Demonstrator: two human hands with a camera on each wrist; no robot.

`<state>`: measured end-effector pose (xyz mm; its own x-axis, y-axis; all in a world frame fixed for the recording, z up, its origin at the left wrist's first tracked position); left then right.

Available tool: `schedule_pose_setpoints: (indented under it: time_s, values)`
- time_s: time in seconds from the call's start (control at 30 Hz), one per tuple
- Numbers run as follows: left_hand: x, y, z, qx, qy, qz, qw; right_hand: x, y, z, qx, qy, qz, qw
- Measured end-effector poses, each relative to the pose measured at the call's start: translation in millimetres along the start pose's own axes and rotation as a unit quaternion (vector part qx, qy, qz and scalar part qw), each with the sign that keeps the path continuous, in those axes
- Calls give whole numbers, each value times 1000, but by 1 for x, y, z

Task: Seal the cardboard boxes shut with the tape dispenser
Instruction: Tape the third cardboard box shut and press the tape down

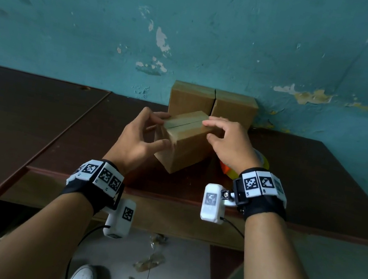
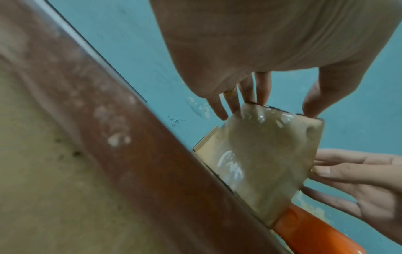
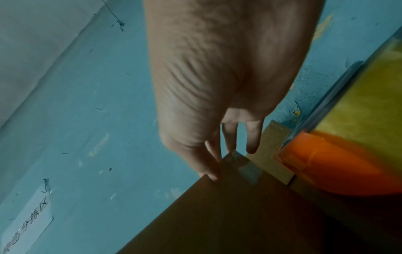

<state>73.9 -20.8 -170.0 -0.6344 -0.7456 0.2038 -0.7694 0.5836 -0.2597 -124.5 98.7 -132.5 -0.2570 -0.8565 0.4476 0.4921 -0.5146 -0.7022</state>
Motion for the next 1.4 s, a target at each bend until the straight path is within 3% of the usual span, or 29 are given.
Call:
schedule_pose_setpoints:
  time_s: [0.3, 0.47, 0.63, 0.83, 1.23, 1.33, 1.4]
  values:
    - [-3, 2, -9, 129, 80, -55, 987, -2, -17, -10, 1, 55, -37, 998]
    - [-4, 4, -15, 119, 111, -72, 984, -9, -32, -27, -37, 107, -70, 991]
    - [-6, 11, -16, 94, 116, -68, 987, -17, -40, -39, -116, 160, -72, 978]
    - [-3, 16, -14, 110, 116, -63, 985, -26, -33, -43, -200, 231, -26, 952]
    - [-3, 22, -14, 118, 99, -58, 986, -31, -16, -43, -256, 272, 37, 927]
    - [-3, 23, -14, 98, 80, -45, 991, -30, -19, -37, -259, 259, 20, 930]
    - [-2, 23, -13, 73, 55, -27, 995, -30, -29, -33, -242, 252, -26, 936]
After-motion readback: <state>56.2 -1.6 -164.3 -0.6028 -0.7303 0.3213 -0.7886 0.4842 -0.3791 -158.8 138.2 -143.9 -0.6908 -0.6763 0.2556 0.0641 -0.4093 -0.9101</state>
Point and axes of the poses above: each hand's wrist, its own x-axis towards the middle knuckle, its own y-axis out of the palm, z = x × y, the point moved 7 cm from there along x, towards the middle knuckle, and after that the axes turned 14 degrees about -y, right-handed, at the moved point
